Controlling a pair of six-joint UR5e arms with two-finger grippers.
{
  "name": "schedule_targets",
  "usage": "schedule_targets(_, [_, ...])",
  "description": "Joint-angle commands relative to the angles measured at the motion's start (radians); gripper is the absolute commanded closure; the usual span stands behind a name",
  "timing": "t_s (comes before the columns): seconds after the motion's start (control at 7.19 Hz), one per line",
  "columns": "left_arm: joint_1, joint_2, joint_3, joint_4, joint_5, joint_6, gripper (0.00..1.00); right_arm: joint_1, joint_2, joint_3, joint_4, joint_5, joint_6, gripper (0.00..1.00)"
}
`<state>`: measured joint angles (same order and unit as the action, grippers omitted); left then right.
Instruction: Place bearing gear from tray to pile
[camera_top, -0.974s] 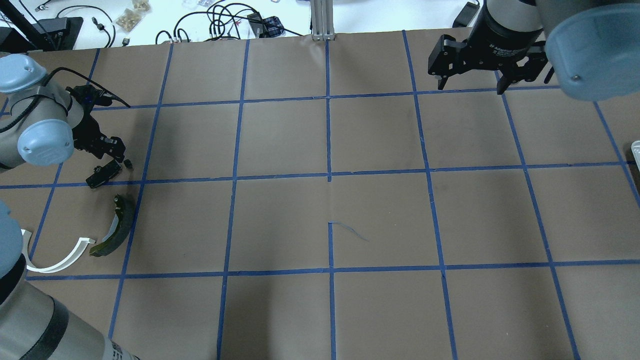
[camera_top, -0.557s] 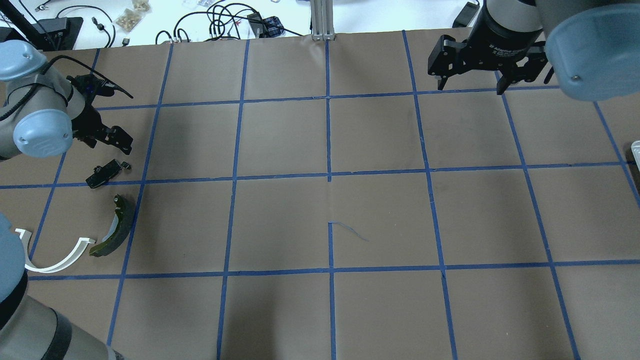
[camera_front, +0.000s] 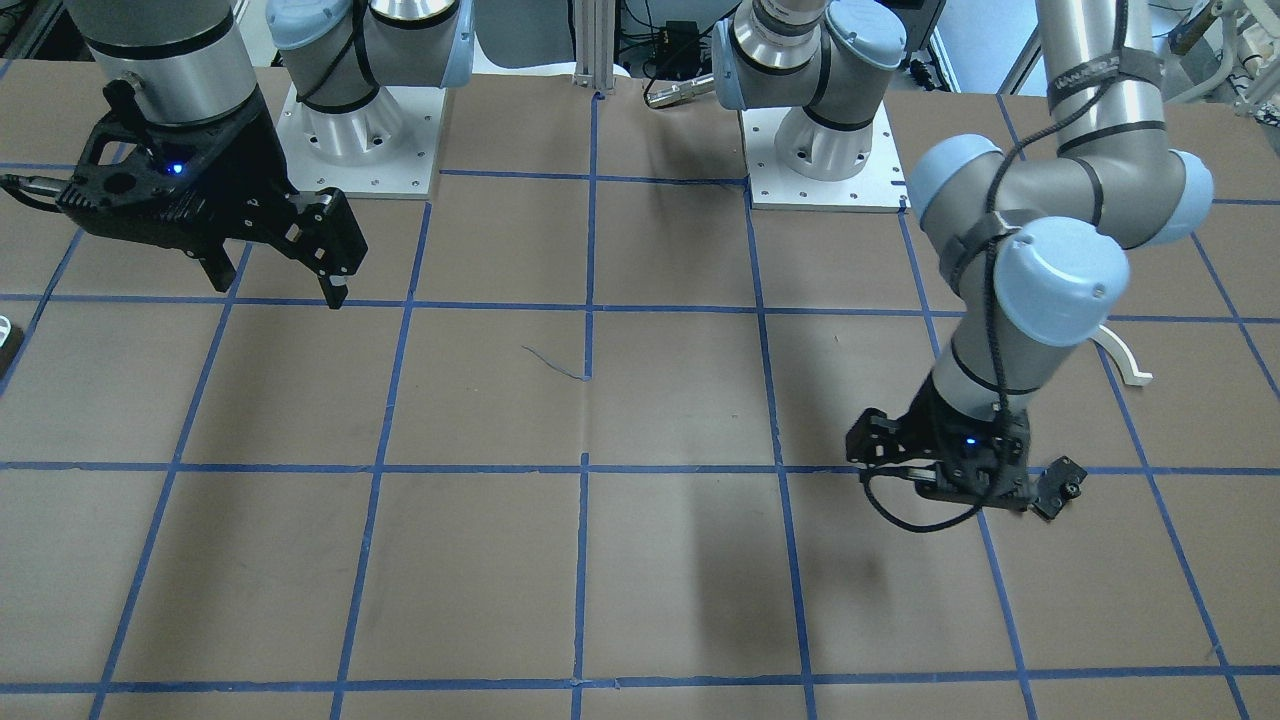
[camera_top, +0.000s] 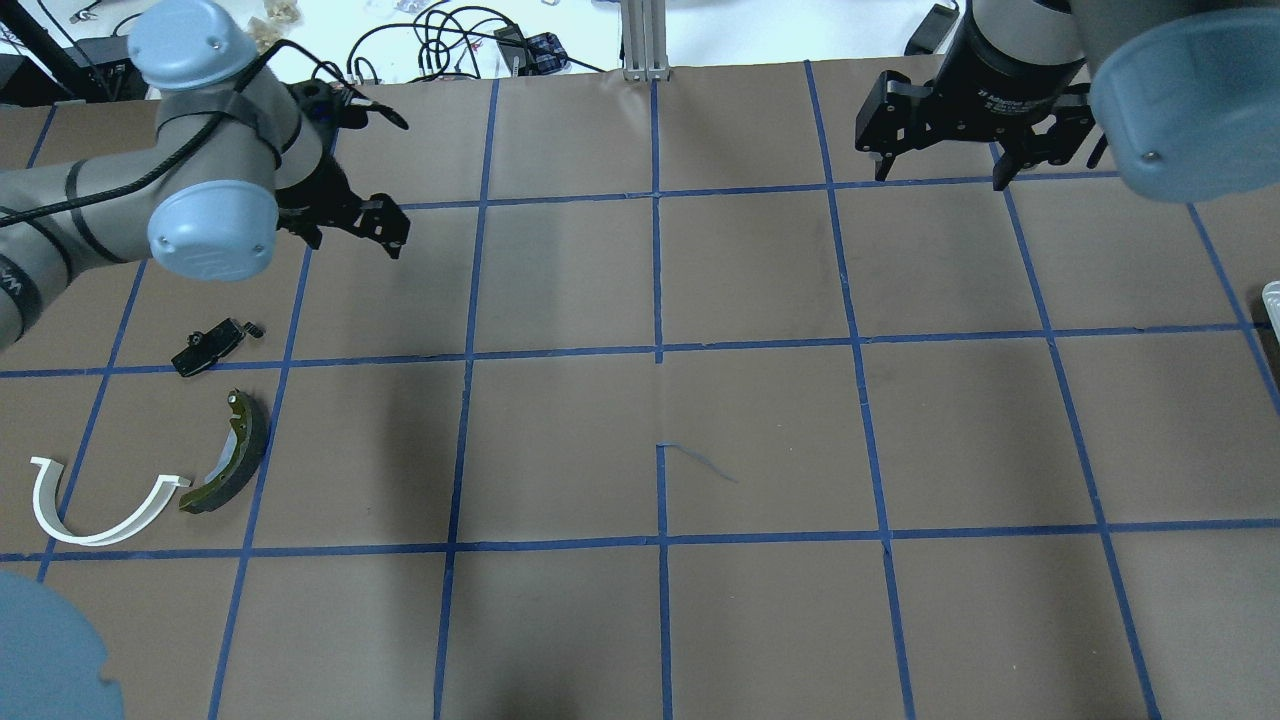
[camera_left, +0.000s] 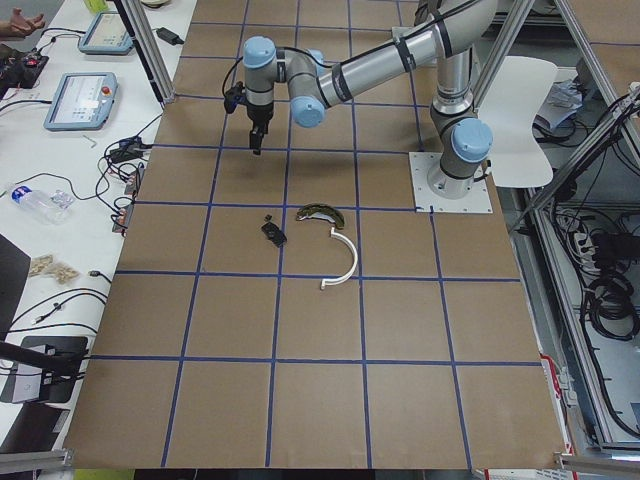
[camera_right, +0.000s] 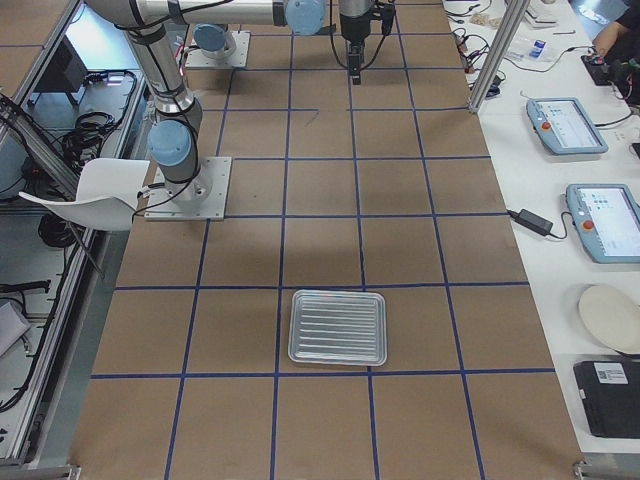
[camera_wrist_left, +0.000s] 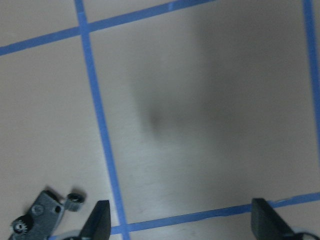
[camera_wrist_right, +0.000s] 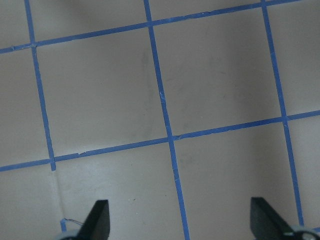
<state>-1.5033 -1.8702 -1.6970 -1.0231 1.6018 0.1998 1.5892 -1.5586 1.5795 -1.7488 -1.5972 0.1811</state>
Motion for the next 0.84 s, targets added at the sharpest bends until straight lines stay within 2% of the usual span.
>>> schedule_targets(0.0, [-0.205, 0.040, 0.106, -0.180, -0.003, -0.259, 0.00, 0.000, 0.000, -0.001, 0.000, -0.001, 0.000, 0.00])
schedule_targets(0.28, [-0.222, 0.124, 0.289, -0.555, 0.016, -0.255, 0.00, 0.000, 0.000, -0.001, 0.000, -0.001, 0.000, 0.00])
schedule_targets(0.42, [-0.201, 0.167, 0.340, -0.619, 0.029, -0.253, 0.00, 0.000, 0.000, -0.001, 0.000, -0.001, 0.001, 0.00])
schedule_targets(0.7, [-0.122, 0.204, 0.277, -0.605, 0.023, -0.234, 0.00, 0.000, 0.000, -0.003, 0.000, -0.001, 0.000, 0.00])
